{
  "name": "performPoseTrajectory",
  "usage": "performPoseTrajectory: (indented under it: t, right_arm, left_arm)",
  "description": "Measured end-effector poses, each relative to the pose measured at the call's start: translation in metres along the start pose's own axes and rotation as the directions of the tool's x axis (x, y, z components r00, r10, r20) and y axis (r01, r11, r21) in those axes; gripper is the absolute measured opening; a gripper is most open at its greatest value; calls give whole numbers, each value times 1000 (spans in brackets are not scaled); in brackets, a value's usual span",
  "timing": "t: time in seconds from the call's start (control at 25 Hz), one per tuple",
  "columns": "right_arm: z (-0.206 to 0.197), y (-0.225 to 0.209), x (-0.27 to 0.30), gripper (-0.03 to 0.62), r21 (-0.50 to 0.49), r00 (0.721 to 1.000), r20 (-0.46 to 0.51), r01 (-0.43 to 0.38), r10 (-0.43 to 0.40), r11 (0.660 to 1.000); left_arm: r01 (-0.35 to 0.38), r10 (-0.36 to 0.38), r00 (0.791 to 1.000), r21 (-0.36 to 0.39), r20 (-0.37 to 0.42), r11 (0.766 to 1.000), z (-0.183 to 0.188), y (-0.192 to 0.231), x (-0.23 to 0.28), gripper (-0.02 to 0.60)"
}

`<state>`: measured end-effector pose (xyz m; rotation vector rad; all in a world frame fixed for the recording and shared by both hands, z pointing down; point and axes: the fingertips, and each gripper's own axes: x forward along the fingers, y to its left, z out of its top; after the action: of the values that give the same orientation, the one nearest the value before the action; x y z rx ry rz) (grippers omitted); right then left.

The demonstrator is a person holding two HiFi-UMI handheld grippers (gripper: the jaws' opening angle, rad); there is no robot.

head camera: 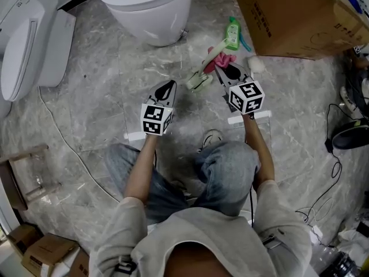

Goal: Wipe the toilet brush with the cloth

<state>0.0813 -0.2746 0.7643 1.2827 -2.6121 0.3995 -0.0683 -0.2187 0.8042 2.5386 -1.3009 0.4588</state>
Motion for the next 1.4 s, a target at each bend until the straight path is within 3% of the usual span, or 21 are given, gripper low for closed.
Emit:
performPoseTrajectory:
  t: [0.28, 0.84, 0.96, 1.16, 1.4]
  right_arm:
    - [-48, 8, 14, 67, 8, 993, -111, -37, 37, 999]
    - [-129, 13, 33, 67, 55, 949, -306, -60, 74, 997]
    - [-116, 12, 27, 67, 54, 960, -273, -52, 65, 997]
    - [-50, 6, 5, 67, 37, 992, -123, -18, 23, 999]
    - [26, -8, -26, 67, 15, 999, 22, 38, -38, 999]
  left_arm:
    - [-5, 5, 1000, -14, -7, 1000, -4, 5, 1, 25]
    - [-5, 4, 1000, -34, -11, 999, -11, 9, 3, 25]
    - [-1, 1, 1000, -33, -10, 999, -11, 7, 4, 25]
    - [8, -8, 1000, -33, -3, 999, -9, 7, 7, 25]
    - [14, -14, 1000, -33, 13, 999, -6, 1, 6, 25]
